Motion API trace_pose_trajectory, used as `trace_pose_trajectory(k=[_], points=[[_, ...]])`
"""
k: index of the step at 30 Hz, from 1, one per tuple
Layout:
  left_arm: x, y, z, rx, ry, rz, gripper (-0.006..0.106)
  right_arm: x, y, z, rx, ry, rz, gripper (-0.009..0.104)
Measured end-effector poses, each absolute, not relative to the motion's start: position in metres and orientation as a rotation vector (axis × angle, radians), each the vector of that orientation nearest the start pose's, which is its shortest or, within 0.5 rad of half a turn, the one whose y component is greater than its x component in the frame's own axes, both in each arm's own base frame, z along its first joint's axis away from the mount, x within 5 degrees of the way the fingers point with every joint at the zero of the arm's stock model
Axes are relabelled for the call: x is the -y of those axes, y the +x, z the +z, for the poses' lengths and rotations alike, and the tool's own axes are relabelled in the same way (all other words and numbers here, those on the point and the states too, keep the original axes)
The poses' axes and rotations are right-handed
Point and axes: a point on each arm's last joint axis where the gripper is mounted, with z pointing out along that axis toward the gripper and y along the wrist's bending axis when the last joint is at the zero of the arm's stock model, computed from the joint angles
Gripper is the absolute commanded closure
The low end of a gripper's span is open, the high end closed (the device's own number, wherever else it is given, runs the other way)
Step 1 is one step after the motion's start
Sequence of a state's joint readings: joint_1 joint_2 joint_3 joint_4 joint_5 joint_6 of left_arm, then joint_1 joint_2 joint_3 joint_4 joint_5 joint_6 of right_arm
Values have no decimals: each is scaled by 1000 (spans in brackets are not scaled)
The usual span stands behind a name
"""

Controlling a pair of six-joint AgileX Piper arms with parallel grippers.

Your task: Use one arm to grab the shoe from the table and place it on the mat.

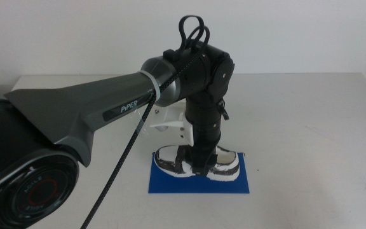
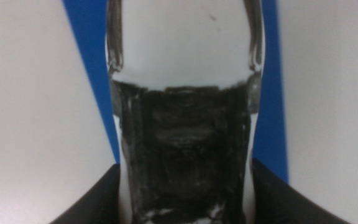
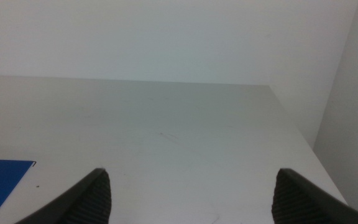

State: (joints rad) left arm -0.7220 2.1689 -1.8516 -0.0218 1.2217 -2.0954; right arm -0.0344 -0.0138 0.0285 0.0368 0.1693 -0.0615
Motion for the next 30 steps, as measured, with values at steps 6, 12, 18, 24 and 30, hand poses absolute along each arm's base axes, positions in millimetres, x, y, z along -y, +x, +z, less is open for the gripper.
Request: trace_pose_trajectory(k=[6, 12, 18, 24, 30], points=[[299, 336, 203, -2425, -2003, -163, 96, 1, 56, 189, -1668, 3, -40, 29], [301, 337, 188, -2433, -2015, -116, 102, 1, 56, 189, -1668, 3, -40, 29], [303, 336, 185, -2445, -2045, -118, 102, 1, 56, 189, -1668, 3, -40, 29], [303, 336, 185, -2445, -2046, -118, 63, 1, 56, 189, -1668, 3, -40, 29], [302, 337, 184, -2440, -2032, -113, 15, 1, 56, 189, -1668, 3, -40, 29]])
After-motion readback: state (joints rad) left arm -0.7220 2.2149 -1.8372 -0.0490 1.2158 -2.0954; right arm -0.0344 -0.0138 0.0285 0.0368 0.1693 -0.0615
